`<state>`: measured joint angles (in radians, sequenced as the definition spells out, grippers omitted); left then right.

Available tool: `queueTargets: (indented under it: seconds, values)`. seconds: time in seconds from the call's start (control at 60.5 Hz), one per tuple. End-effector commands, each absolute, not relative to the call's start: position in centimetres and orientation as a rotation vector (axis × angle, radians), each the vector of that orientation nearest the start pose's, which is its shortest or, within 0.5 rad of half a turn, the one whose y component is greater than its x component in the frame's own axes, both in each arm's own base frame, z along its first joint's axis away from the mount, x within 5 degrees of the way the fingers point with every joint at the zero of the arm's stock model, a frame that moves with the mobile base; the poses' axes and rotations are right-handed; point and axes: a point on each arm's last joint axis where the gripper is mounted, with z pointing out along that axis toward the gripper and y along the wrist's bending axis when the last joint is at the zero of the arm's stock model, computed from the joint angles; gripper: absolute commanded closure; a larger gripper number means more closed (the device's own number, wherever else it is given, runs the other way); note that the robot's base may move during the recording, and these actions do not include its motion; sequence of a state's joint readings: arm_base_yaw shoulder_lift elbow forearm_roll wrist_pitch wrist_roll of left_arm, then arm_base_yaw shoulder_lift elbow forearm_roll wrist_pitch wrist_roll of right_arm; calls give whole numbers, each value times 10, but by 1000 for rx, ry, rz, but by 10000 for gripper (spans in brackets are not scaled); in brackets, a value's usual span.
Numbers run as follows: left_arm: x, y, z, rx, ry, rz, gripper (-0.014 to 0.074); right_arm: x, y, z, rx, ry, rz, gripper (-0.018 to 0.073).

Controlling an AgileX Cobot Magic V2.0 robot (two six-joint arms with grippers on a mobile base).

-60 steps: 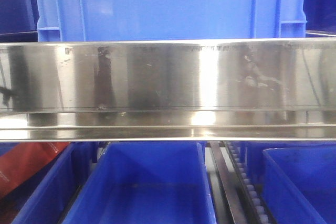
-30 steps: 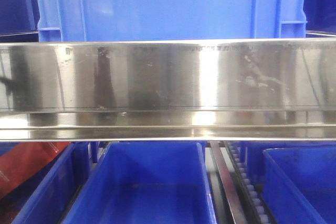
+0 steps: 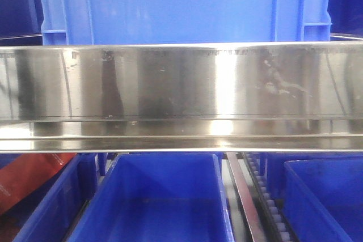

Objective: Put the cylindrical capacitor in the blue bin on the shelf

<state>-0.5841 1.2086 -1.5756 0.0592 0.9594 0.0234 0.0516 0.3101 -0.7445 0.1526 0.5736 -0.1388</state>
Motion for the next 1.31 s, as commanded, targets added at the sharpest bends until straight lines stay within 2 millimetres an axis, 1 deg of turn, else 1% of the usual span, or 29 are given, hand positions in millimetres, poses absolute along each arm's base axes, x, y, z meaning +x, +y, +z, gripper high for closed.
queueTargets:
  seconds: [0.0,0.017,0.099,0.149,0.248,0.347,0.397,0.463,0.513,0.595,0.661,0.727,0.744,0.761,0.777,0.81,0.86,0.893,0.909,0.926,0.959,0.975,1.042,1.091,1.108,1.157,1.29]
  values:
    - [173,-102,480,553,1952,-276,707,45,10,386,-113,1621,98,669]
    - [166,-96,481,539,1939,-276,707,46,10,386,-113,1623,98,669]
    - [146,-78,470,485,1922,-272,707,50,10,385,-113,1639,98,669]
    - [135,-69,461,467,1915,-264,707,52,10,385,-113,1646,98,669]
    - [107,-48,444,422,1875,-252,707,60,10,384,-111,1664,98,669]
    - [87,-35,424,387,1861,-233,707,69,11,385,-109,1665,100,669]
    - [77,-29,417,372,1850,-229,707,73,11,389,-115,1655,106,669]
    - [67,-23,408,353,1842,-220,707,81,14,398,-135,1652,118,669]
    - [60,-20,402,324,1836,-231,707,87,17,409,-178,1639,119,669]
    - [52,-16,401,301,1817,-229,707,104,23,428,-240,1637,131,669]
    - [50,-15,401,296,1810,-228,707,118,31,448,-275,1623,160,669]
    - [50,-15,401,295,1807,-228,707,134,41,464,-320,1629,199,669]
    - [50,-15,401,296,1808,-228,707,141,45,467,-332,1642,207,669]
    - [50,-15,401,295,1809,-232,707,144,48,473,-348,1638,219,669]
    - [50,-15,401,295,1809,-234,707,152,53,474,-362,1654,227,669]
    - [50,-15,401,295,1809,-238,707,160,59,480,-386,1665,245,669]
    - [50,-16,401,294,1810,-247,707,177,75,489,-448,1687,271,669]
    - [50,-16,401,293,1810,-248,707,184,82,497,-475,1686,284,669]
    - [50,-16,401,293,1811,-250,707,192,89,495,-496,1708,295,669]
    - [50,-16,401,293,1811,-250,707,195,93,500,-505,1704,302,669]
    - [50,-16,401,293,1811,-251,707,203,102,501,-534,1720,318,669]
    - [50,-16,401,293,1811,-251,707,210,107,502,-547,1732,323,669]
    - [50,-16,401,293,1811,-251,707,229,126,502,-594,1766,345,669]
    - [50,-16,401,293,1811,-251,707,247,141,496,-626,1805,354,669]
    - [50,-16,401,293,1811,-251,707,250,145,497,-634,1810,358,669]
    - [50,-16,401,293,1811,-251,707,268,158,487,-657,1849,360,669]
    - [50,-16,401,293,1811,-251,707,306,182,464,-684,1930,375,669]
